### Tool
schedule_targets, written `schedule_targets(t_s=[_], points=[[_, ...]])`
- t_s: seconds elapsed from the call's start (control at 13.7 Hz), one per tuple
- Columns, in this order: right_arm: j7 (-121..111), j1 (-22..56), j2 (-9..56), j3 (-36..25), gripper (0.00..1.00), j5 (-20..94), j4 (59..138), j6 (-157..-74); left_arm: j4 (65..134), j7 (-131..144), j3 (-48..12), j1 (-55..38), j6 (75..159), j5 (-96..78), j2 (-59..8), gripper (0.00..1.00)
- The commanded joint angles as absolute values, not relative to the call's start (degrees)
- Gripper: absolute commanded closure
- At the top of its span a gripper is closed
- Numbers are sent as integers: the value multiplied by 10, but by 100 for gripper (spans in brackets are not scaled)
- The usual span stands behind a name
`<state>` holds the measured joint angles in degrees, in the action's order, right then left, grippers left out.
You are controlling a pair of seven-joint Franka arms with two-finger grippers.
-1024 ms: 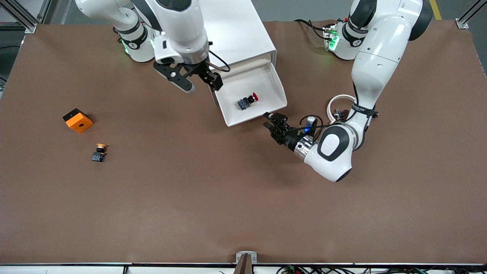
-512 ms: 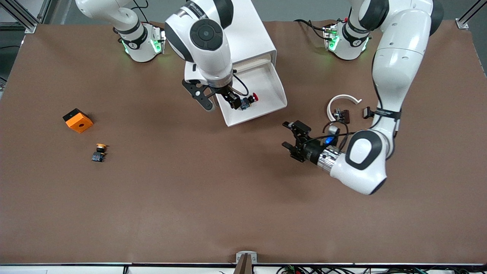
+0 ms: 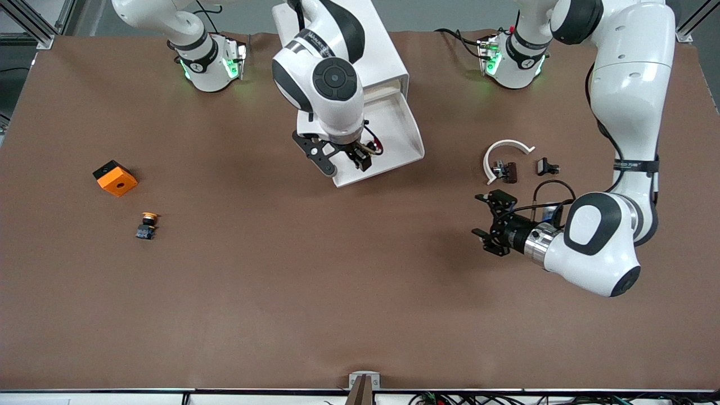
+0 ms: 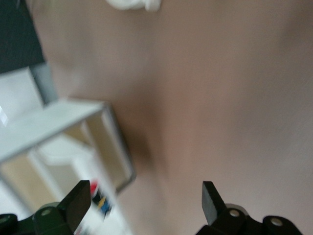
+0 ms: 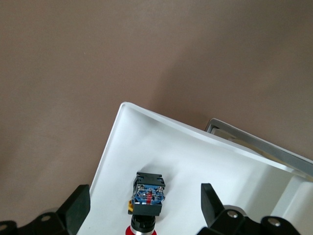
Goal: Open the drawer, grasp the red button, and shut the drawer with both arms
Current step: 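Grasp the red push button with the right gripper while the left gripper moves aside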
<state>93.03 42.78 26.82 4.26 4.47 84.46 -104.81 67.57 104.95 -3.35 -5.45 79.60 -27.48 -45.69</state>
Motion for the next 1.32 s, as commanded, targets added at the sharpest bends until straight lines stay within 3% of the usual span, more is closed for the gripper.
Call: schedule_targets(t_s=[0.0,0.29,0.73,0.95,1.17,1.24], points=[[932,450,295,38,0,55,825,-1046,679,990,-26,-71,789,-120,-432,0],[927,476,318,37,0,55,826,-1050,682,873,-28,-72,792,44,-413,0],[927,477,337,37,1,55,829,-1074,686,654,-24,-54,834,69,-377,0],[928,466,337,36,13,56,829,-1073,693,525,-31,-31,850,67,-353,0],[928,466,337,37,44,57,829,-1074,704,459,-33,-32,851,62,-328,0],[928,466,337,37,46,57,829,-1074,717,434,-39,-31,852,62,-317,0]])
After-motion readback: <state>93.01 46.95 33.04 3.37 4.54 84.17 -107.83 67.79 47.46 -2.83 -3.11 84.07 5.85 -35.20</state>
